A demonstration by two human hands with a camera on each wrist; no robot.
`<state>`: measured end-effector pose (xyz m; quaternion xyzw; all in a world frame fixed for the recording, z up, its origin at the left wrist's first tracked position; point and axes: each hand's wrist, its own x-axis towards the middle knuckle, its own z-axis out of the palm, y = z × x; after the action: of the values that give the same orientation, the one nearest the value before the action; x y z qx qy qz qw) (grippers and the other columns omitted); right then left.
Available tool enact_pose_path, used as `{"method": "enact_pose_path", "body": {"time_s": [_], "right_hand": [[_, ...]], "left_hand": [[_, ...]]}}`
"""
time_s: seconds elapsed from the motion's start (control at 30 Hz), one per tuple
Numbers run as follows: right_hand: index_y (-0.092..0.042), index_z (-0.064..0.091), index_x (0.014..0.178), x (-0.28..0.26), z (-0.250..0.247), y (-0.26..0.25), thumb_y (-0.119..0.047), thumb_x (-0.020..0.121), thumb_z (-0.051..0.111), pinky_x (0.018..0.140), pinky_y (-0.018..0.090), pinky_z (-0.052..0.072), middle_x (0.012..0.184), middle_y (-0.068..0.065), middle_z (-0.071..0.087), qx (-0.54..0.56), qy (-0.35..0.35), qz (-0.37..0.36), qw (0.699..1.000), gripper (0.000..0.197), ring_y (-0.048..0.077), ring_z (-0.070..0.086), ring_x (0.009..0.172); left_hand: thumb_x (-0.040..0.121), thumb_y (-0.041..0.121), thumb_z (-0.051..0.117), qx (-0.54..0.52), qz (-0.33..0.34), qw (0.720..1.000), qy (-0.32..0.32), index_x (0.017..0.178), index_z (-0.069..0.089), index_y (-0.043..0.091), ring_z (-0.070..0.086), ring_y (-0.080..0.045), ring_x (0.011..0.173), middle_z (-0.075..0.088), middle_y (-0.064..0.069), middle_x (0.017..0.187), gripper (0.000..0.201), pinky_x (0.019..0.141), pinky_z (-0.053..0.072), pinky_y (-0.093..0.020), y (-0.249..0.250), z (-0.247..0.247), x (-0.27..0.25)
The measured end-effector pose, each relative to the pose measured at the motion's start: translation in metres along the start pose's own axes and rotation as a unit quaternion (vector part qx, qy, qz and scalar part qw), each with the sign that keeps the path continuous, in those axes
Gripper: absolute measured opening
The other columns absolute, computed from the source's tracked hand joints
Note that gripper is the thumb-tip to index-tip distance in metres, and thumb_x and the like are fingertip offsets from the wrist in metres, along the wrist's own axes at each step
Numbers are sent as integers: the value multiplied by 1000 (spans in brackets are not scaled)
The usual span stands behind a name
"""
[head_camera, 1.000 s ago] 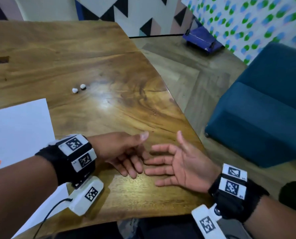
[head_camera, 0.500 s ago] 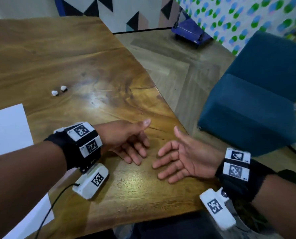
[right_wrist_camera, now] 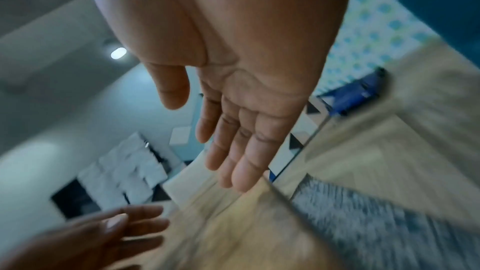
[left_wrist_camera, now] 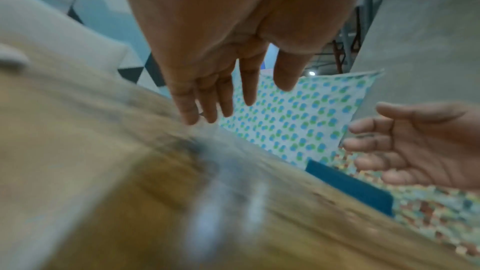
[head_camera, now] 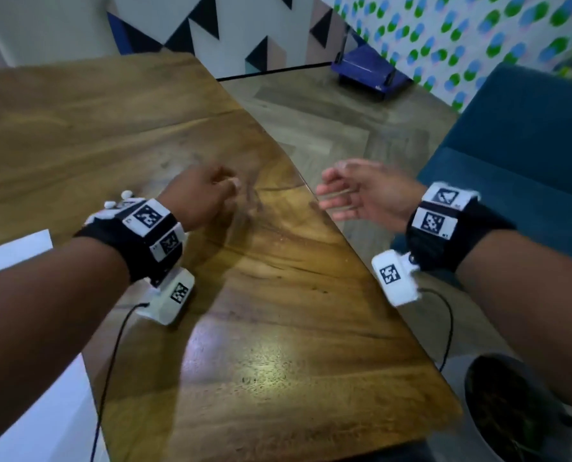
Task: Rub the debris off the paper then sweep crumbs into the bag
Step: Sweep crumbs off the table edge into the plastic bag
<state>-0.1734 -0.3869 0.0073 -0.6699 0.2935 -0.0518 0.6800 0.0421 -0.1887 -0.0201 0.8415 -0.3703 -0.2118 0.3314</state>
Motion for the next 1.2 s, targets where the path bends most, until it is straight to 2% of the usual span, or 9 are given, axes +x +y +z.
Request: {"method": "enact_pose_path", "body": {"time_s": [0.07, 0.17, 0.27, 0.4, 0.67, 0.77, 0.9, 1.03, 1.2], "right_hand": [[-13, 61, 124, 24, 0, -17, -27, 103, 48, 87, 41, 50, 127, 11, 66, -194, 15, -49, 980, 28, 27, 64, 108], [-23, 43, 148, 60, 0, -30, -39, 104, 41, 116, 38, 30, 155, 1, 41, -571, -26, -128, 811, 47, 19, 39, 141], [-24, 15, 158, 85, -1, -23, -56, 101, 28, 123, 32, 5, 166, -4, 8, -683, -116, -170, 701, 67, 15, 7, 153], [-24, -2, 159, 108, -3, 1, -75, 85, 11, 125, 37, 5, 165, -8, -9, -753, -178, -173, 609, 90, 15, -8, 153], [-26, -11, 157, 57, -10, 32, -81, 84, 12, 123, 36, -7, 162, -10, -24, -724, -269, -192, 605, 94, 13, -28, 148], [-34, 23, 155, 28, -19, 15, -82, 86, 16, 122, 28, 15, 162, -19, 12, -629, -308, -215, 681, 84, 2, 7, 151], [-38, 28, 153, 54, -5, -24, -73, 89, 31, 107, 21, 21, 155, -18, 29, -605, -177, -204, 749, 74, -2, 30, 137], [-27, 9, 159, 112, 22, -19, -72, 88, 28, 118, 26, 14, 165, -6, 11, -647, -156, -178, 725, 86, 9, 13, 151], [-17, 1, 159, 130, 38, -6, -67, 92, 27, 125, 42, 4, 166, 0, -9, -704, -201, -146, 665, 87, 15, -8, 153]], "left_hand": [[101, 34, 59, 133, -27, 990, -28, 151, 46, 21, 49, -32, 136, 45, -13, 156, 54, 110, 41, -41, -9, -10, 14], [103, 39, 55, 243, -23, 967, -68, 158, 30, 13, 40, -34, 142, 30, -14, 163, 66, 111, 37, -41, -12, -13, 22], [101, 57, 49, 303, -35, 948, -95, 158, 26, 11, 30, -35, 148, 25, -16, 163, 77, 113, 33, -44, -15, -13, 22], [88, 80, 39, 379, -27, 915, -134, 161, 13, 16, 13, -36, 154, 7, -13, 170, 101, 121, 25, -56, -27, -2, 16], [78, 93, 35, 361, 36, 893, -267, 163, -10, 21, -15, -34, 156, -25, -10, 168, 120, 126, 5, -54, 9, 23, -36], [87, 84, 39, 255, 150, 873, -388, 162, 21, 32, 10, -25, 157, -3, 7, 172, 93, 123, 23, -55, 24, 12, -53], [93, 72, 46, 215, 162, 936, -229, 155, 39, 31, 41, -23, 143, 24, 3, 166, 74, 114, 40, -45, 31, -3, -16], [93, 75, 41, 326, 30, 934, -145, 163, 16, 17, 13, -31, 156, 0, -9, 172, 94, 122, 26, -49, 12, -7, 50], [83, 89, 33, 403, 8, 904, -145, 164, 4, 14, -1, -33, 158, -8, -11, 171, 114, 124, 13, -55, -11, 17, 72]]}}
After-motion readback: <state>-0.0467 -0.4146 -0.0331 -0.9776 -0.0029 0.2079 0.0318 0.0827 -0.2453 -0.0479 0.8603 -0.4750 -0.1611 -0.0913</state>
